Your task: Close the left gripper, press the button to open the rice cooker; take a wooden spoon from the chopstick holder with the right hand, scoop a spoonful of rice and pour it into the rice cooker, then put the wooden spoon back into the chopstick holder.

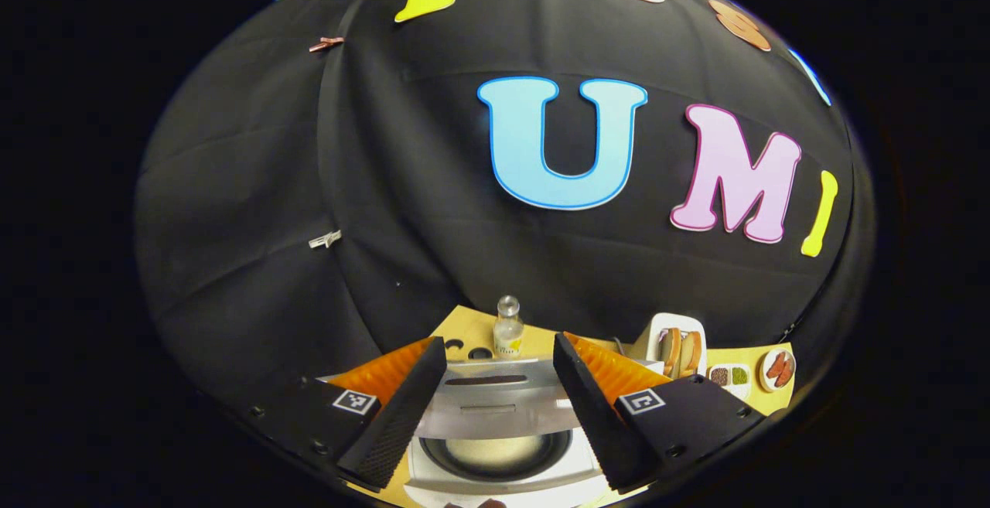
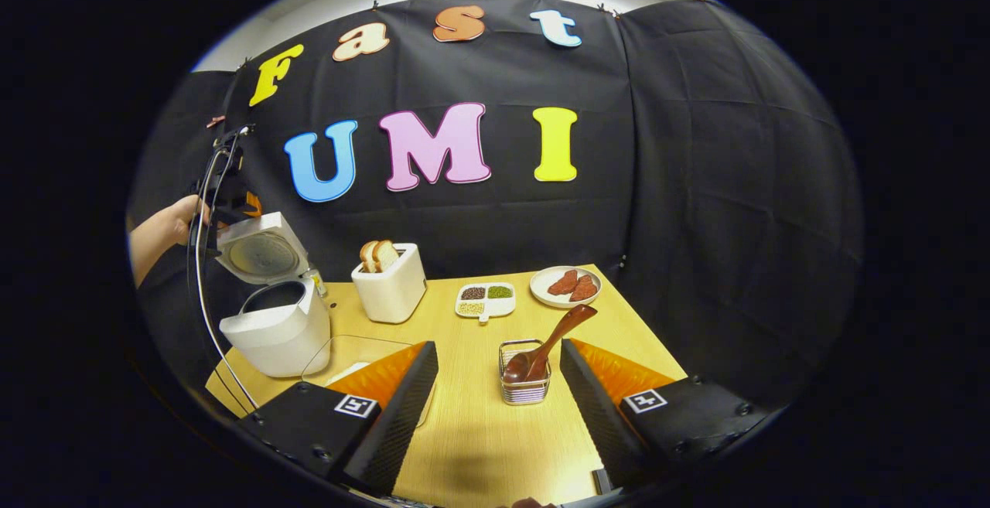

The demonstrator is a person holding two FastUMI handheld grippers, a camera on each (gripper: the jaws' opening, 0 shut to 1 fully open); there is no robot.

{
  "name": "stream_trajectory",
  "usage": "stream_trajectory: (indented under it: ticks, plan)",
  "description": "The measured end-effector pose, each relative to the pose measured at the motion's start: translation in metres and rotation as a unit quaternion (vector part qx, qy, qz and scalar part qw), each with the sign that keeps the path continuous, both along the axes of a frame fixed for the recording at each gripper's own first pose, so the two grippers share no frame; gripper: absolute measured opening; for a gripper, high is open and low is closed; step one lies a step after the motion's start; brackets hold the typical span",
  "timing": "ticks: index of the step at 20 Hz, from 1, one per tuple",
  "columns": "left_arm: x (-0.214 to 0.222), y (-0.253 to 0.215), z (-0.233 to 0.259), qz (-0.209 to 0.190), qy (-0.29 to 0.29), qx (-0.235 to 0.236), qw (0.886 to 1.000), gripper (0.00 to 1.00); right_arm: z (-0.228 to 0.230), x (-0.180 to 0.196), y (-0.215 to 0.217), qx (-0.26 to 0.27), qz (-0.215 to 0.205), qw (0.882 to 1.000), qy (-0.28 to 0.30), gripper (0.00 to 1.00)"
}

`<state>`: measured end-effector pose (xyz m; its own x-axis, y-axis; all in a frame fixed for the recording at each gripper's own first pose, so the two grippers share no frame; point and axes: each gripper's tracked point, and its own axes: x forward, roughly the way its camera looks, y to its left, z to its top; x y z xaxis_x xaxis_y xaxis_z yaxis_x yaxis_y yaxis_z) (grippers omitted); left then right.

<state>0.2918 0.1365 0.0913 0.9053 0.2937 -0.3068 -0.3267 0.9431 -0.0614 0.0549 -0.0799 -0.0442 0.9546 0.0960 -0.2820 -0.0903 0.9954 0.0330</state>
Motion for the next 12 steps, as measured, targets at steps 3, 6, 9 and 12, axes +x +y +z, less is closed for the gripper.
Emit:
stream_trajectory:
  ticks: [3,6,9,12]
  plan:
    - [-0.019,-0.010,-0.038,0.005,0.017,-0.013,1.000,0.96,-0.001,0.002,0.001,0.004,0.011,1.000,-0.001,0.99]
    - [-0.032,-0.019,-0.075,0.003,0.033,-0.002,0.999,0.98,-0.006,0.002,-0.002,0.007,0.017,1.000,0.006,0.99]
    - [-0.041,-0.026,-0.102,0.009,0.039,-0.010,0.999,0.98,-0.011,0.003,-0.004,0.002,0.023,1.000,0.013,0.99]
    - [-0.045,-0.031,-0.129,0.012,0.051,-0.010,0.999,0.98,-0.012,0.002,-0.004,-0.001,0.028,0.999,0.014,0.99]
